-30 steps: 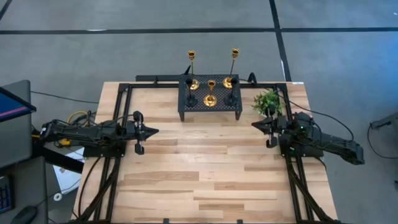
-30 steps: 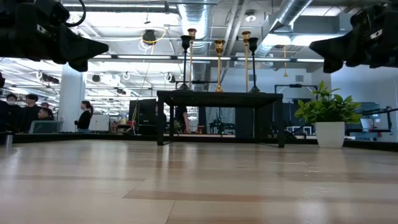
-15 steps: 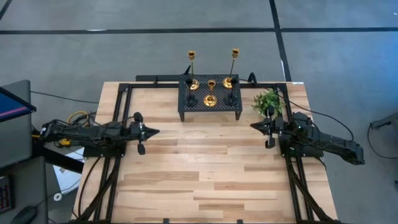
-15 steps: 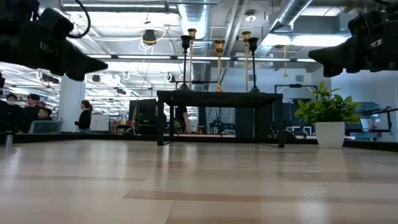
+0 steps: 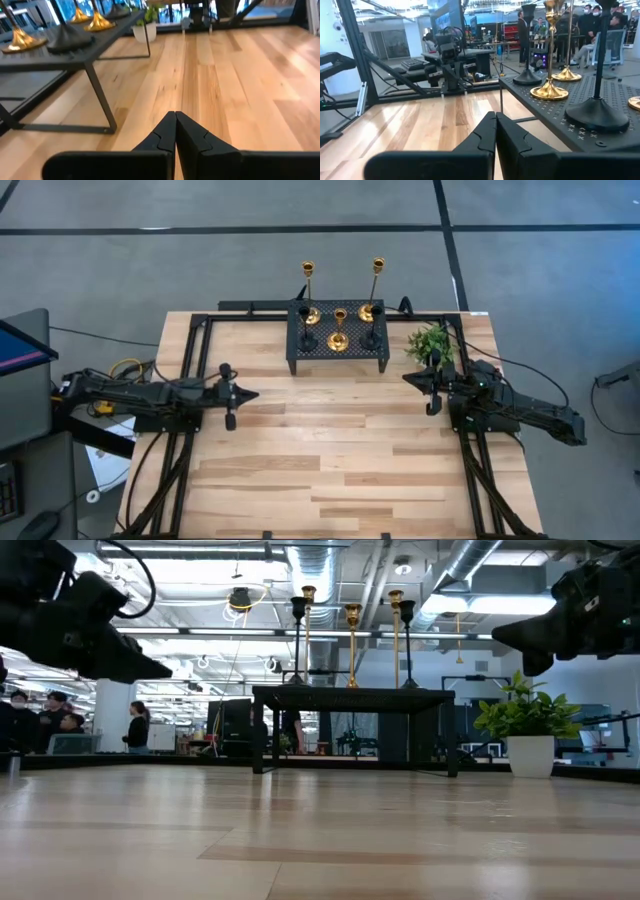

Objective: Pick & Place candle stick holders
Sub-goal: Return to Home Position

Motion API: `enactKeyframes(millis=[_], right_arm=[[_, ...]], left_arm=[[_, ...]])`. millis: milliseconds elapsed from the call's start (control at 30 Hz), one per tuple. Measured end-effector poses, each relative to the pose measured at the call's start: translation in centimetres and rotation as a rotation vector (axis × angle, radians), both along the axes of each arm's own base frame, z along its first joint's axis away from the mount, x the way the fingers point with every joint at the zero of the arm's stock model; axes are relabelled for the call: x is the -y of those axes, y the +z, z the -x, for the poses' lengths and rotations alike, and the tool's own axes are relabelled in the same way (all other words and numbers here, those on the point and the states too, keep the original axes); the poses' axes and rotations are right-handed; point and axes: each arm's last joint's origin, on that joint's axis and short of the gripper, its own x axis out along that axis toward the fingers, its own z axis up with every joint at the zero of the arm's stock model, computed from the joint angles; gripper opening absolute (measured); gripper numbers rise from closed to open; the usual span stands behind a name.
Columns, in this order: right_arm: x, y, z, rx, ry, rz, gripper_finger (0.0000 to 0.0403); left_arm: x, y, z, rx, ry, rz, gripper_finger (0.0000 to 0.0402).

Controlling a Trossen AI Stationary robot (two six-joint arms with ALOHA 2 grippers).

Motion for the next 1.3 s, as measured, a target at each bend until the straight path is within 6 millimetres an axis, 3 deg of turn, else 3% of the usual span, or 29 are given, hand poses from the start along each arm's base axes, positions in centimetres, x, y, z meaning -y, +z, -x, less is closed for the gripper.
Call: enactKeyframes(millis=[667,1300], right_arm=[[0.0,0.0,0.0,-0.001,0.000,0.000,0.0000],[0.0,0.0,0.0,-0.001,0.000,0.000,0.0000]], left_arm=[[0.1,-1.8,-1.1,-0.202,0.001,-0.024,0.0008],[0.1,-2.0,-1.2,-0.225,0.001,-0.027,0.0008]])
